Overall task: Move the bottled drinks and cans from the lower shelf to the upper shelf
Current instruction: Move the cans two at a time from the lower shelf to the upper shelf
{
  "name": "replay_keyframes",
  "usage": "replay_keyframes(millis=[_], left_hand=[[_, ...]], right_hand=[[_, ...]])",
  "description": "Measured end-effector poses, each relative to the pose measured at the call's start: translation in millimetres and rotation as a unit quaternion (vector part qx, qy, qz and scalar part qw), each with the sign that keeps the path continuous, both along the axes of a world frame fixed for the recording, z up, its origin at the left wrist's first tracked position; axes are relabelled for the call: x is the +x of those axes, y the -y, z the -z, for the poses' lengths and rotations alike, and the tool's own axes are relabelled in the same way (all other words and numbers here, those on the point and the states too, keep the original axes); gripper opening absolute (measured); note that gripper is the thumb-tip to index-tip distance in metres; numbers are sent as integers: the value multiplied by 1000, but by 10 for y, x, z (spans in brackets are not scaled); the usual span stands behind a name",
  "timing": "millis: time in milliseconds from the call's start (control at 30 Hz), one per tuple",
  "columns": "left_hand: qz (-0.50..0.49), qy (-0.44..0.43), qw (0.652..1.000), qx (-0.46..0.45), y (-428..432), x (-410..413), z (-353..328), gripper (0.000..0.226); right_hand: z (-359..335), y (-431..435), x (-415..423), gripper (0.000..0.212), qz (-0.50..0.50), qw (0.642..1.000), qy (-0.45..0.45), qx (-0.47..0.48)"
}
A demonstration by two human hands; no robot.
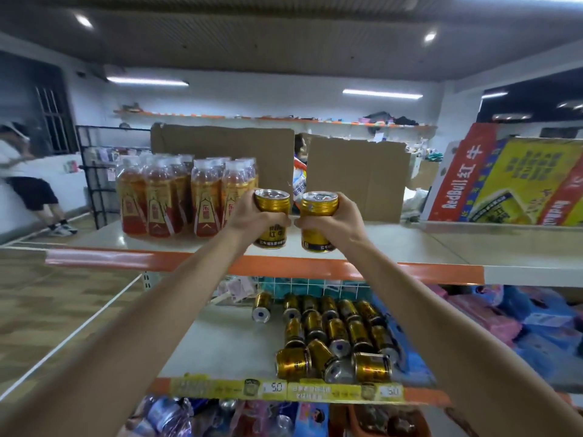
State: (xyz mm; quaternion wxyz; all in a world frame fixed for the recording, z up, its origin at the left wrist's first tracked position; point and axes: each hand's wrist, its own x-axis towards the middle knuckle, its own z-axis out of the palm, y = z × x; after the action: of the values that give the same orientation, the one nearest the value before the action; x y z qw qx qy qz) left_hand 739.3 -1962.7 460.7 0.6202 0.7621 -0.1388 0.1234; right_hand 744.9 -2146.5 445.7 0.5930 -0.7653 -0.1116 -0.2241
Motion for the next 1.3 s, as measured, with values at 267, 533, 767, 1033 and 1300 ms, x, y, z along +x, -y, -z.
replay_keyframes(millis=[267, 533, 767, 1033, 1300], left_hand=[[-31, -3, 999, 8, 166, 829, -73, 76], [-44, -28, 998, 30, 224, 1713, -23, 70], [-44, -31, 998, 25, 396, 2255, 146, 58], [-52, -42, 997, 31, 549, 2657, 301, 66], [-46, -32, 998, 0, 572, 2925, 528, 49]], right_hand=[[-134, 10, 643, 58, 75, 996, -29, -27], [-22, 134, 1324, 67, 116, 991, -54, -47], [30, 232, 1831, 68, 103, 989, -85, -61], [207, 306, 2451, 79, 74, 987, -129, -56], [354, 299, 2745, 52, 35, 991, -115, -56]])
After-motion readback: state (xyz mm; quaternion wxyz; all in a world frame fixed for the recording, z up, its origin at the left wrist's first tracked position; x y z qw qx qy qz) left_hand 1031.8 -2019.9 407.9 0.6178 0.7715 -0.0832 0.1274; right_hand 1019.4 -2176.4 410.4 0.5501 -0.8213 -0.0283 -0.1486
